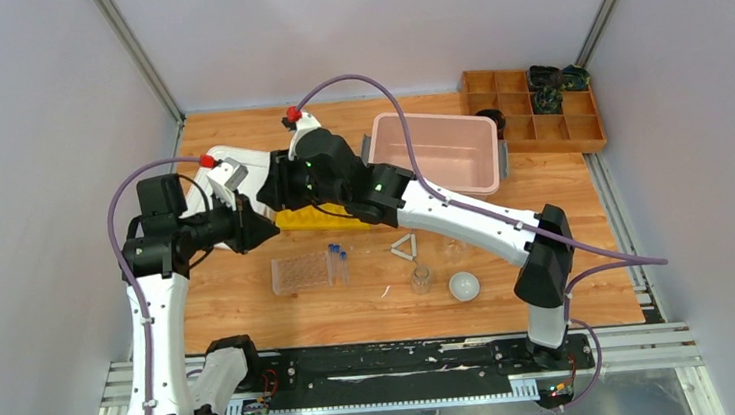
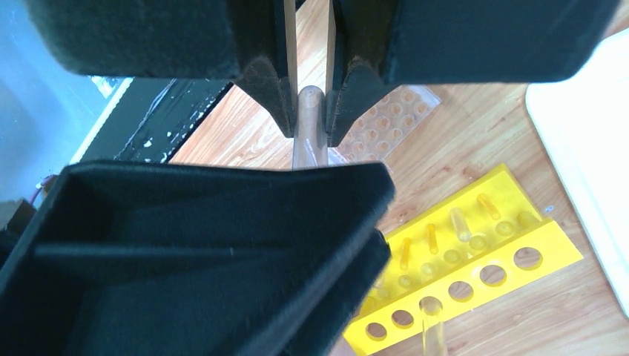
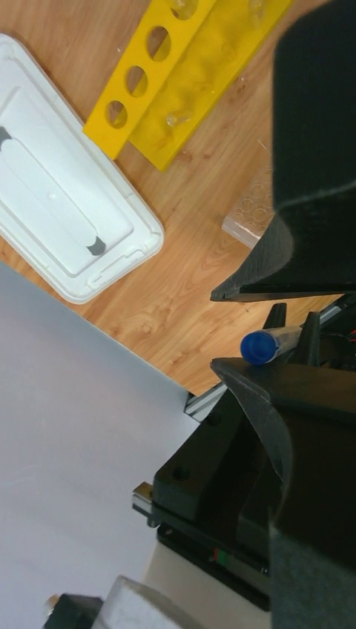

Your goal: Organize the chemistry lab equipment

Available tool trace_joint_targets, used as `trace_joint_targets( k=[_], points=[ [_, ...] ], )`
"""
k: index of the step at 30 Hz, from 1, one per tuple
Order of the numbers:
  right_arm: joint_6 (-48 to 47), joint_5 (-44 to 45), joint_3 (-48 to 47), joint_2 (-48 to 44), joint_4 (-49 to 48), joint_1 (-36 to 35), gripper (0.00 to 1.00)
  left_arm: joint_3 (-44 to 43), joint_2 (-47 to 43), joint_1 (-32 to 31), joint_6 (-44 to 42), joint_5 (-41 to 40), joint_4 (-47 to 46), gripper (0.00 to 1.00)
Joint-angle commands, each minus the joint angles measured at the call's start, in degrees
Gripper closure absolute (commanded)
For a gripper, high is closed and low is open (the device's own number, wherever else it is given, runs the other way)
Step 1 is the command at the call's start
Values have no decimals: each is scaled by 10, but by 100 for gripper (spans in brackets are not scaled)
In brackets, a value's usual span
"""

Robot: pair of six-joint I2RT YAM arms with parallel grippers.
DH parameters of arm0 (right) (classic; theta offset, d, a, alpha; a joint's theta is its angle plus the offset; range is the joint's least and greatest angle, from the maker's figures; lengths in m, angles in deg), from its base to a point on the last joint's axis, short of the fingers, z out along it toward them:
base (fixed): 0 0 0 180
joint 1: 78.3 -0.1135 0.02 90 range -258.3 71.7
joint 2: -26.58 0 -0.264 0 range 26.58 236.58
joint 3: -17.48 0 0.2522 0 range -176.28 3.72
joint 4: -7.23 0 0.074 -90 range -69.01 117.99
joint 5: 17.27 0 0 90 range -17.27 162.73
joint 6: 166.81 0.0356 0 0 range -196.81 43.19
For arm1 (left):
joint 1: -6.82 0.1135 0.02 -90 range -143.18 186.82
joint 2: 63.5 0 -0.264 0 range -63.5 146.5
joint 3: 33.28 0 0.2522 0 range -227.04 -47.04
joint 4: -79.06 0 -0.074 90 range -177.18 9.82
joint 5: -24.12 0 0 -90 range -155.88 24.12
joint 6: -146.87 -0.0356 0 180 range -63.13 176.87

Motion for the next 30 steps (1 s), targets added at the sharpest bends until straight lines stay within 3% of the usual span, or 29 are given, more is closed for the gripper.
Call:
trace_joint_targets(
  k=[1,6,9,11,12,16,18,22,25,30],
  points=[
    [-20,-42,-18,1,36,7,62,0,0,-2,-9,-10,-3,100],
    [-28,-44,-19,-1,36,8,66,-4,16,-2,-4,-10,-3,100],
    [-36,-38,-18,0,37,8,85,-5,16,-2,-4,-11,-3,100],
    [-45,-31,-15,-2,37,8,98,-5,12,-2,-3,-16,-3,95],
    [-50,-27,-14,-3,36,8,100,-5,12,-2,-4,-19,-3,87],
    [-91,15,-1,-16,34,8,100,-3,17,-1,3,-47,-3,24],
    [-116,42,25,-29,21,8,100,-5,25,-1,10,-72,-3,3],
    [-159,86,126,-69,-52,8,100,-21,56,2,37,-162,-8,0],
    [-188,89,224,-89,-150,3,100,-30,92,29,62,-185,-9,0],
    [-263,93,296,-68,-252,-37,100,-40,123,61,82,-219,-12,0]
  ],
)
